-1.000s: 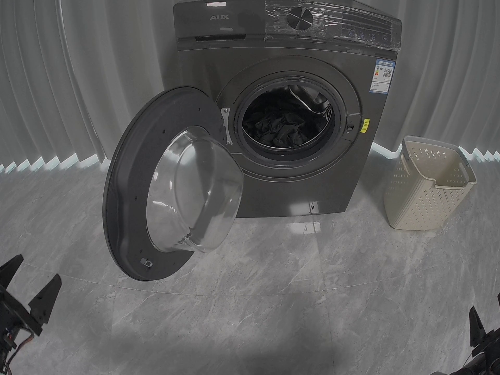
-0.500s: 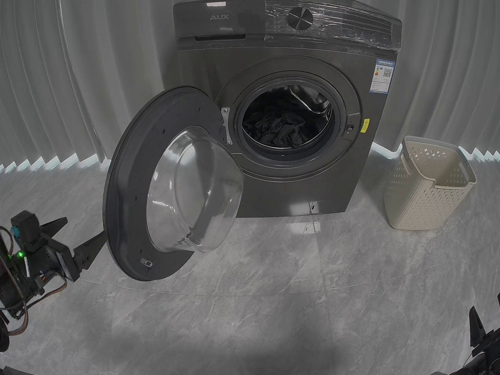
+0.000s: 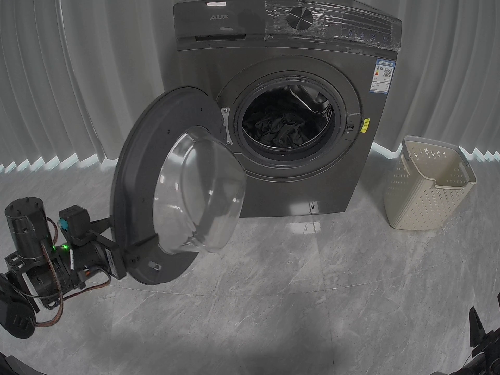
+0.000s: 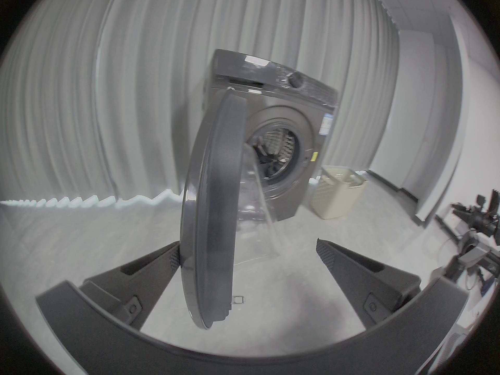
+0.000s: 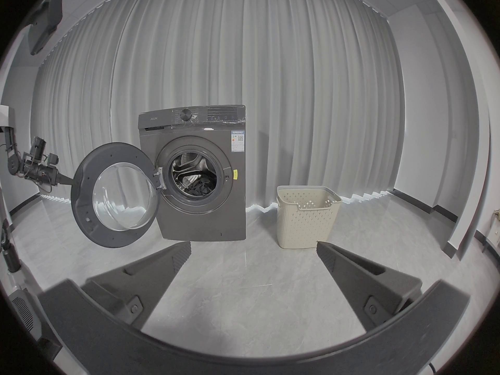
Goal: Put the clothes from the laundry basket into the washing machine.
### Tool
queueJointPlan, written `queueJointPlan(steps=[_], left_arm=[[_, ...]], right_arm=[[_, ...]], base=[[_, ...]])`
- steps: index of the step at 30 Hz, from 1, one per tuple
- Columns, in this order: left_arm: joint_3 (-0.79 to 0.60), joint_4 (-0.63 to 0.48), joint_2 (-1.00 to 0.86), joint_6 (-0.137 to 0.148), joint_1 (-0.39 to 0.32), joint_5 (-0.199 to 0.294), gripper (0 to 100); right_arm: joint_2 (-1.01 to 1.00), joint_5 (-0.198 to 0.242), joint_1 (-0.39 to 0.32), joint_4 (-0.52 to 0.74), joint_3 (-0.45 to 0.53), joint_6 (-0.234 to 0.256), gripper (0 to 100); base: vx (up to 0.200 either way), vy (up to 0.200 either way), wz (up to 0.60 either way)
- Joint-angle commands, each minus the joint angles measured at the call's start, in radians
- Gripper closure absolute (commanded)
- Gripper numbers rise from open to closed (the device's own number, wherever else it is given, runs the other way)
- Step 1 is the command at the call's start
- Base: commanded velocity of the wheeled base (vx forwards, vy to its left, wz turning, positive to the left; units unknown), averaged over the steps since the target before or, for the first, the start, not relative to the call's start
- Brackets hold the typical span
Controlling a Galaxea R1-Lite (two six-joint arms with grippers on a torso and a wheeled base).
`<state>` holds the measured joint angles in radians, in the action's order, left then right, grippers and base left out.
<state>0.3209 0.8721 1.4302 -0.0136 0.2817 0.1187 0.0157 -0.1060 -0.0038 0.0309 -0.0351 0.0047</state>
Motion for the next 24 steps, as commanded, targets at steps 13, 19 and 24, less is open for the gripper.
queueJointPlan(steps=[13,19,24], left_arm=[[0.021,0.022,-0.022,-0.085,0.166,-0.093,0],[0.026,0.054,-0.062,-0.088,0.151,-0.12,0],[-0.017,0.038,-0.122,-0.078,0.068,-0.116,0]], right_arm=[[-0.016,0.0,0.001,0.0,0.0,0.001,0],[-0.016,0.0,0.001,0.0,0.0,0.0,0],[-0.016,0.0,-0.001,0.0,0.0,0.0,0]], base=[[0.0,0.0,0.0],[0.0,0.0,0.0],[0.0,0.0,0.0]])
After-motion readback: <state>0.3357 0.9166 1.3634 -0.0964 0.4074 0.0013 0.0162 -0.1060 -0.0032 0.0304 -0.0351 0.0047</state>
